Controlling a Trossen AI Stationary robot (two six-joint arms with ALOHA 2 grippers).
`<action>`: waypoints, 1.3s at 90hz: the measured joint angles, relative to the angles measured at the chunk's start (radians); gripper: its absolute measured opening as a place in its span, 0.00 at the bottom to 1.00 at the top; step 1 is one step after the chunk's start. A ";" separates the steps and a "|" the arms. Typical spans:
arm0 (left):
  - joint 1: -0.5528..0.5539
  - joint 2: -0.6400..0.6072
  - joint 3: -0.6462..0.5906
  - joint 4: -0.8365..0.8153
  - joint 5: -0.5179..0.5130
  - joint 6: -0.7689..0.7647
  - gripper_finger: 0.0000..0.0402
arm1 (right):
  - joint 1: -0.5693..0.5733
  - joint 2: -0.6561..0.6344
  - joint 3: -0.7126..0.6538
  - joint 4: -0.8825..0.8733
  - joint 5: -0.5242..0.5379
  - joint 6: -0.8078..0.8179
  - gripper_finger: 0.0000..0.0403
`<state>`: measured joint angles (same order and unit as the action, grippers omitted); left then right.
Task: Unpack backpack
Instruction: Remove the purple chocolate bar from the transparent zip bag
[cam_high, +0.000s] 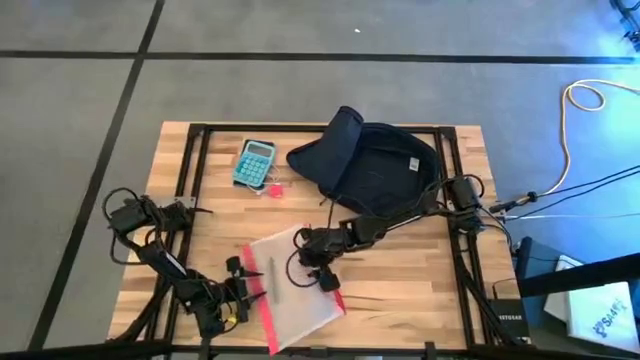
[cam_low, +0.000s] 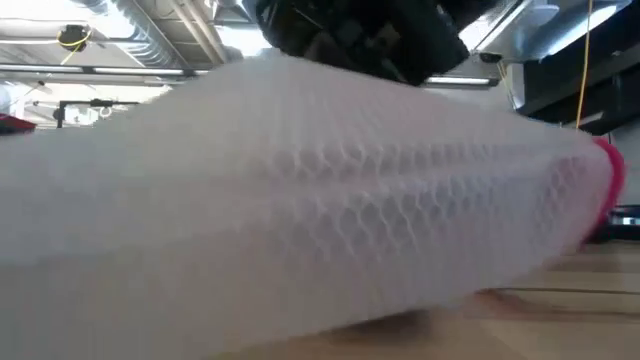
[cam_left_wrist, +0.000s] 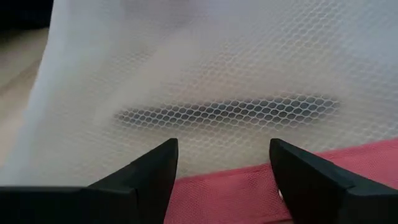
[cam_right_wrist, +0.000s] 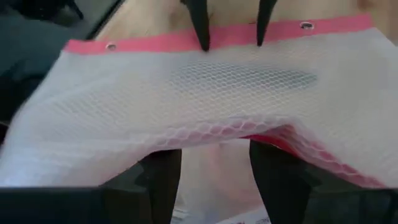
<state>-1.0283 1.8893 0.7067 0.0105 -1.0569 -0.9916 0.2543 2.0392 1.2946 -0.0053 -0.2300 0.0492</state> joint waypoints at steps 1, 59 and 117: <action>0.000 0.000 0.000 0.000 0.000 0.000 0.59 | 0.003 0.000 0.004 -0.014 0.005 0.001 0.43; 0.001 0.000 0.000 0.008 -0.002 0.002 0.59 | 0.080 0.004 0.046 -0.278 0.029 -0.001 0.43; 0.001 -0.001 0.000 0.000 -0.003 -0.001 0.59 | 0.088 0.001 0.046 -0.268 -0.235 -0.617 0.43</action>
<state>-1.0275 1.8885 0.7067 0.0107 -1.0595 -0.9922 0.3424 2.0403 1.3407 -0.2732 -0.4652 -0.5676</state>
